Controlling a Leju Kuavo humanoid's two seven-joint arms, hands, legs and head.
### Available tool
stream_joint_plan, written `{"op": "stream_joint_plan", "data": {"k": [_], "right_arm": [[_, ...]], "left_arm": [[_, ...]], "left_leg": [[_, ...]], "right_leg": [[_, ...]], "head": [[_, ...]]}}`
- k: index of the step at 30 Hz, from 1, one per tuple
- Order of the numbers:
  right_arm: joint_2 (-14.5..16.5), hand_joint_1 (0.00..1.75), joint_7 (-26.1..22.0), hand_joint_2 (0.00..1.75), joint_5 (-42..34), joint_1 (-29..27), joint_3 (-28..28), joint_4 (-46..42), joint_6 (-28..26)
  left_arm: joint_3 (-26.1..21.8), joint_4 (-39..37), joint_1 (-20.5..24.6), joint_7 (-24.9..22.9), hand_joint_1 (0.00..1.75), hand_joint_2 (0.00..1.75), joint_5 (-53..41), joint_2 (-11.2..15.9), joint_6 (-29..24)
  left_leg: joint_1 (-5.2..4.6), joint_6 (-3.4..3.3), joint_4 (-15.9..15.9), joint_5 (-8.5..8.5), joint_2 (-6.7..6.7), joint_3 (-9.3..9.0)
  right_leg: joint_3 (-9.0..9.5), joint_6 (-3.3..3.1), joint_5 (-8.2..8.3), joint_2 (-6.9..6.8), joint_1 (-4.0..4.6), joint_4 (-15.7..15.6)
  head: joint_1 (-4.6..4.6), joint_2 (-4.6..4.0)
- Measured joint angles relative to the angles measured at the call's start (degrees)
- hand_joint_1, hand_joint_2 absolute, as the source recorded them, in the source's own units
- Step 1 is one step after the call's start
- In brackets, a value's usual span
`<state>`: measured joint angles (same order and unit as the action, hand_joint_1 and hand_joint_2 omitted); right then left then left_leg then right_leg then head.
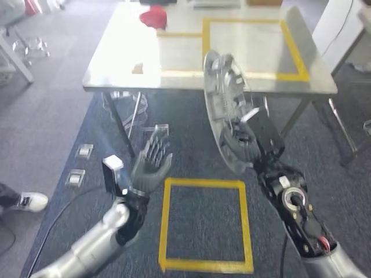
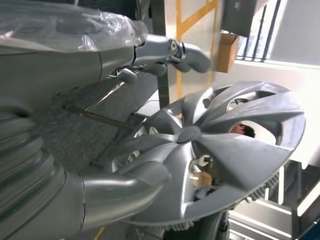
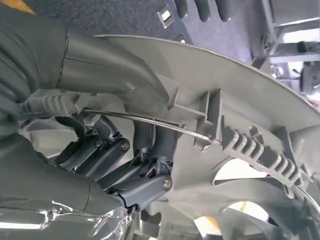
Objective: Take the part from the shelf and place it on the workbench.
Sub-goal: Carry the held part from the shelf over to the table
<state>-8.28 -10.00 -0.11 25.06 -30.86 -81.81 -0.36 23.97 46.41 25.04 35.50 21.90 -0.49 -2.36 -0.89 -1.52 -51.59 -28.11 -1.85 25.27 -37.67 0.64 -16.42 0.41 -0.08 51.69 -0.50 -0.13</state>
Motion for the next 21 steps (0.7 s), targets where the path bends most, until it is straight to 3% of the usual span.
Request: {"op": "stream_joint_plan", "data": {"k": [2, 4, 5, 7, 8, 9, 10, 11, 13, 14, 15, 18, 20, 21], "right_arm": [[-0.02, 1.75, 0.06, 1.75, 0.00, 0.28, 0.06, -0.39, -0.06], [-0.05, 1.75, 0.09, 1.75, 0.00, 0.41, 0.15, -0.56, -0.13], [-0.08, 1.75, 0.07, 1.75, 0.00, 0.33, 0.18, -0.57, -0.14], [-0.09, 1.75, 0.07, 1.75, 0.00, -0.06, 0.15, -0.56, -0.04], [-0.09, 1.75, 0.12, 1.75, 0.00, -0.27, 0.14, -0.56, -0.01], [-0.10, 1.75, 0.21, 1.75, -0.01, -0.41, 0.13, -0.56, 0.00], [-0.10, 1.75, 0.31, 1.75, -0.10, -0.46, 0.15, -0.58, -0.07], [-0.11, 1.75, 0.40, 1.75, -0.22, -0.45, 0.19, -0.67, -0.17], [-0.13, 1.75, 0.56, 1.75, -0.55, -0.31, 0.47, -0.99, -0.43], [-0.15, 1.75, 0.68, 1.75, -0.66, -0.13, 0.70, -1.30, -0.52], [-0.20, 1.75, 0.82, 1.75, -0.74, 0.16, 1.00, -1.67, -0.64], [-0.55, 1.75, 1.10, 1.75, -0.99, 1.43, 2.23, -2.93, -1.04], [-0.84, 1.75, 1.03, 1.75, -1.25, 2.13, 3.01, -3.45, -1.18], [-0.96, 1.75, 0.86, 1.75, -1.20, 2.33, 3.27, -3.63, -1.26]], "left_arm": [[0.07, 0.02, 0.68, 0.15, 0.00, 1.75, -0.02, 0.00, 0.00], [0.07, 0.02, 0.96, 0.31, 0.00, 1.75, -0.03, 0.03, 0.00], [0.08, 0.00, 0.67, 0.33, 0.00, 1.75, -0.05, 0.06, -0.01], [0.14, -0.04, -0.30, 0.32, 0.00, 1.75, -0.15, 0.14, -0.07], [0.17, -0.04, -0.73, 0.24, 0.00, 1.75, -0.22, 0.18, -0.21], [0.19, -0.03, -1.01, 0.08, 0.00, 1.75, -0.30, 0.22, -0.38], [0.19, 0.00, -1.17, -0.14, 0.00, 1.75, -0.37, 0.27, -0.53], [0.19, 0.04, -1.30, -0.38, 0.00, 1.75, -0.43, 0.33, -0.68], [0.20, 0.14, -1.61, -0.81, 0.00, 1.75, -0.58, 0.43, -0.75], [0.21, 0.25, -1.76, -0.95, 0.00, 1.75, -0.66, 0.47, -0.77], [0.22, 0.39, -1.76, -1.04, 0.00, 1.75, -0.73, 0.51, -0.77], [0.25, 0.87, -1.12, -1.09, 0.00, 1.75, -0.83, 0.51, -0.77], [0.25, 0.98, -1.01, -1.09, 0.00, 1.75, -0.84, 0.46, -0.75], [0.25, 0.98, -1.11, -1.07, 0.00, 1.75, -0.85, 0.45, -0.72]], "left_leg": [[0.04, 0.50, -2.36, 0.10, 0.15, 0.78], [0.24, 1.21, -8.84, 0.36, 0.60, 4.53], [0.48, 1.68, -12.76, -0.49, 0.88, 7.14], [0.94, 2.50, -18.31, -4.54, 1.19, 11.71], [1.15, 2.76, -18.94, -6.36, 1.29, 13.20], [1.31, 2.90, -17.95, -7.04, 1.38, 14.10], [1.41, 2.88, -15.44, -5.89, 1.45, 14.45], [1.45, 2.69, -11.69, -2.64, 1.54, 14.41], [1.29, 2.05, -3.86, 6.42, 1.68, 14.00], [1.14, 1.68, -1.50, 9.63, 1.64, 13.78], [1.05, 1.29, -0.43, 10.96, 1.59, 13.54], [1.10, -0.04, -0.46, 9.66, 1.40, 11.79], [1.06, -0.69, -0.41, 8.54, 1.31, 10.11], [0.96, -0.92, -0.41, 7.85, 1.30, 9.29]], "right_leg": [[0.98, -0.67, -1.20, 0.02, -0.13, 0.36], [2.30, -1.17, -2.26, 0.03, -0.48, 0.19], [3.02, -1.25, -2.84, 0.09, -0.61, 0.06], [4.76, -1.18, -4.25, 0.18, -0.92, -0.12], [5.75, -1.08, -5.02, 0.24, -1.10, -0.18], [6.78, -0.91, -5.81, 0.30, -1.28, -0.23], [7.74, -0.72, -6.59, 0.35, -1.44, -0.25], [8.61, -0.48, -7.35, 0.39, -1.56, -0.27], [9.94, 0.21, -8.91, 0.53, -1.49, -0.13], [10.46, 0.62, -9.72, 0.60, -1.38, -0.14], [10.98, 1.05, -10.29, 0.65, -1.28, 0.04], [11.13, 1.89, -11.09, 0.40, -1.43, 2.64], [7.89, 2.09, -12.53, 0.11, -1.49, 9.23], [5.62, 2.16, -14.06, 0.04, -1.43, 13.27]], "head": [[0.23, 0.01], [0.40, 0.01], [0.56, 0.01], [0.95, 0.01], [1.14, 0.01], [1.33, 0.01], [1.56, 0.01], [1.89, 0.01], [2.66, 0.01], [2.87, 0.02], [2.98, 0.02], [2.66, 0.02], [2.05, 0.02], [1.71, 0.02]]}}
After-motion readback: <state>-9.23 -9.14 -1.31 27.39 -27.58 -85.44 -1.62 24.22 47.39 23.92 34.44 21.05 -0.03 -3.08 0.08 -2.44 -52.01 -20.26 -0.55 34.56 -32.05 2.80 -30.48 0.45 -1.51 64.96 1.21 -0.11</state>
